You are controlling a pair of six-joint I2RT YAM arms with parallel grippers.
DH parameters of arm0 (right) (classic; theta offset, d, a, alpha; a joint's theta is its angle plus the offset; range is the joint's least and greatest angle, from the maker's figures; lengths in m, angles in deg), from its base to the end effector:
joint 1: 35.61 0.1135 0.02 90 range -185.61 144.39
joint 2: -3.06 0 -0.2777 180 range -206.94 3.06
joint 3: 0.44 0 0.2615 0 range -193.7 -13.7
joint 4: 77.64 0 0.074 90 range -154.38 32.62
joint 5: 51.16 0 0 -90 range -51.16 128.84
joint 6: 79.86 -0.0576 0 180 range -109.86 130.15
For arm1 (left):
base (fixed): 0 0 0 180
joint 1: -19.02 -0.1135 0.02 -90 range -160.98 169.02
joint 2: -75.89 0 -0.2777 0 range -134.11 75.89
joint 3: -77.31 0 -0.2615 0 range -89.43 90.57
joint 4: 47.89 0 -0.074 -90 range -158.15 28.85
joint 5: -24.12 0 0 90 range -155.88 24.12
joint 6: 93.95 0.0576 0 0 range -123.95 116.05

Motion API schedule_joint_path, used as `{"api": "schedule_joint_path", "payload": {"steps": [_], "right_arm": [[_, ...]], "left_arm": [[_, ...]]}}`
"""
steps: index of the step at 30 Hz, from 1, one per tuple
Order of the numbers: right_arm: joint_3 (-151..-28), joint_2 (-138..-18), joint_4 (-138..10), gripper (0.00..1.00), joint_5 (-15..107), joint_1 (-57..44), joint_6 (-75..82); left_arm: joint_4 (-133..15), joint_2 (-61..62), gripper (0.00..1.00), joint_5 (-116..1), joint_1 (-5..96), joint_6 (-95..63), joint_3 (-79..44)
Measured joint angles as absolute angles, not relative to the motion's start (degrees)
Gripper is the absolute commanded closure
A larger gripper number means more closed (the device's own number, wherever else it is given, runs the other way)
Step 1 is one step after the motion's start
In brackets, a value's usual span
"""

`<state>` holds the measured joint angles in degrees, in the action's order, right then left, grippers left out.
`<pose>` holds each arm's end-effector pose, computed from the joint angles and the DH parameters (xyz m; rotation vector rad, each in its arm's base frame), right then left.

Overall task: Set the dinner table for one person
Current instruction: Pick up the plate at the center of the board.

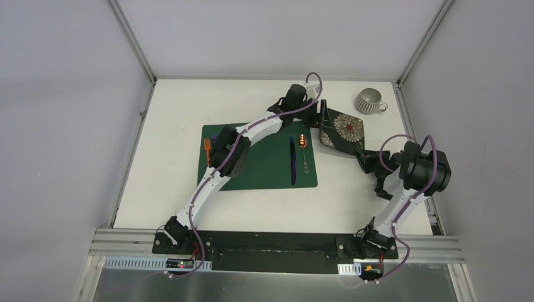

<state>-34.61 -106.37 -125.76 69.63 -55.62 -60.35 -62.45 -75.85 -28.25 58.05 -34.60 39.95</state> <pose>0.2815 -0.0711 0.0662 1.2560 1.7480 1.0818 0.4691 -0.4255 0.1556 0.6300 2.0939 -1.3938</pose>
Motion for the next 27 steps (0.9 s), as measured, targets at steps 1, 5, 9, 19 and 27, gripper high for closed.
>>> {"api": "schedule_joint_path", "payload": {"steps": [1,5,9,19,27], "right_arm": [[-34.3,-107.4,-128.3,1.00,70.3,-55.9,-61.7],[-33.5,-109.1,-132.8,1.00,70.8,-56.2,-64.2],[-33.1,-108.9,-133.7,1.00,71.3,-55.1,-62.1],[-33.2,-96.5,-114.3,1.00,68.1,-52.5,-55.5],[-37.3,-82.5,-93.0,1.00,61.1,-46.1,-51.0]], "left_arm": [[-62.5,-75.9,0.47,-28.3,58.1,-34.6,40.0],[-63.0,-75.9,1.00,-28.5,58.1,-34.6,40.0],[-66.0,-75.9,1.00,-32.3,57.9,-37.6,39.8],[-66.9,-74.1,1.00,-32.0,57.5,-38.0,35.3],[-66.3,-69.2,1.00,-31.0,55.9,-37.6,29.7]]}}
